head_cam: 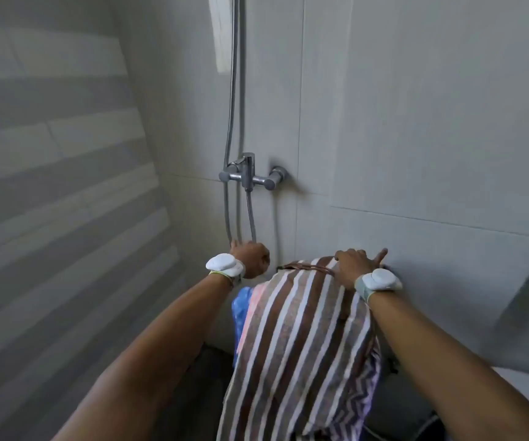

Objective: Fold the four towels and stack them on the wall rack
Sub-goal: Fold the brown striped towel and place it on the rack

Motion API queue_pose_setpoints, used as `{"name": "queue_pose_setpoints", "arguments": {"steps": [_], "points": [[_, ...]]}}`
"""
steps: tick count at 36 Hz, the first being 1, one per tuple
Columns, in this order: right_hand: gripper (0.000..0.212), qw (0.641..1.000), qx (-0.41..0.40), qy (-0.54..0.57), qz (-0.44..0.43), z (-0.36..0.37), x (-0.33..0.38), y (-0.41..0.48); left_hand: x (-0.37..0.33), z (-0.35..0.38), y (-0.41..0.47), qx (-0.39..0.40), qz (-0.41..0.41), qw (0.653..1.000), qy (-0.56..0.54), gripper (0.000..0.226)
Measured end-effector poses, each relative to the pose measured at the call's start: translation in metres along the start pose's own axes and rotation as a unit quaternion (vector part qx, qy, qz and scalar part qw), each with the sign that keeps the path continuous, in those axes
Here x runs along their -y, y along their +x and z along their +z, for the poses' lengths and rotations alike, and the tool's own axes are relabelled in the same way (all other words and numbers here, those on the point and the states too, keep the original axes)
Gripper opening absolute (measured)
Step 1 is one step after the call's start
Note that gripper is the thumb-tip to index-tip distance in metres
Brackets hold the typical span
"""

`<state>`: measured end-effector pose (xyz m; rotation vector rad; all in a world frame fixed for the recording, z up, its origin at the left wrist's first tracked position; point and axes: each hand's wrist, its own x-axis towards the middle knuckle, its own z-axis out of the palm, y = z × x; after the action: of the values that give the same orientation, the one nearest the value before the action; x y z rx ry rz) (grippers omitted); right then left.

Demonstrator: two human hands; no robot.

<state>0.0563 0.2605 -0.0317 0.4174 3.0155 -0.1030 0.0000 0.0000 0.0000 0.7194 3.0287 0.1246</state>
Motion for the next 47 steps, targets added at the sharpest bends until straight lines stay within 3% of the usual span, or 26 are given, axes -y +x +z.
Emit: {"name": "queue_pose_setpoints", "arguments": {"steps": [3, 11, 18, 25, 32, 39, 47], "points": [[0.046, 1.0, 0.006, -0.021, -0.007, 0.007, -0.006, 0.004, -0.008, 0.017, 0.012, 0.006, 0.01, 1.0, 0.0, 0.023], [0.034, 0.999, 0.017, -0.018, -0.046, 0.049, -0.034, 0.029, -0.037, 0.072, 0.053, 0.054, 0.041, 0.997, -0.022, 0.025], [0.042, 0.997, -0.023, -0.046, -0.057, 0.057, -0.042, 0.042, -0.056, 0.088, 0.069, 0.064, 0.053, 0.996, -0.038, 0.028], [0.044, 0.995, -0.06, -0.005, -0.078, 0.049, -0.043, 0.053, -0.063, 0.088, 0.082, 0.068, 0.063, 0.995, -0.024, 0.04], [0.024, 0.978, -0.119, 0.047, -0.164, 0.004, -0.032, 0.043, -0.077, 0.06, 0.09, -0.034, 0.06, 0.995, -0.069, 0.048], [0.024, 0.945, -0.224, 0.098, -0.219, -0.05, -0.003, 0.028, -0.075, 0.017, 0.084, -0.112, 0.042, 0.988, -0.102, 0.017], [0.013, 0.91, -0.309, 0.124, -0.245, -0.116, 0.031, -0.001, -0.039, -0.028, 0.055, -0.168, -0.007, 0.978, -0.126, 0.015]]}}
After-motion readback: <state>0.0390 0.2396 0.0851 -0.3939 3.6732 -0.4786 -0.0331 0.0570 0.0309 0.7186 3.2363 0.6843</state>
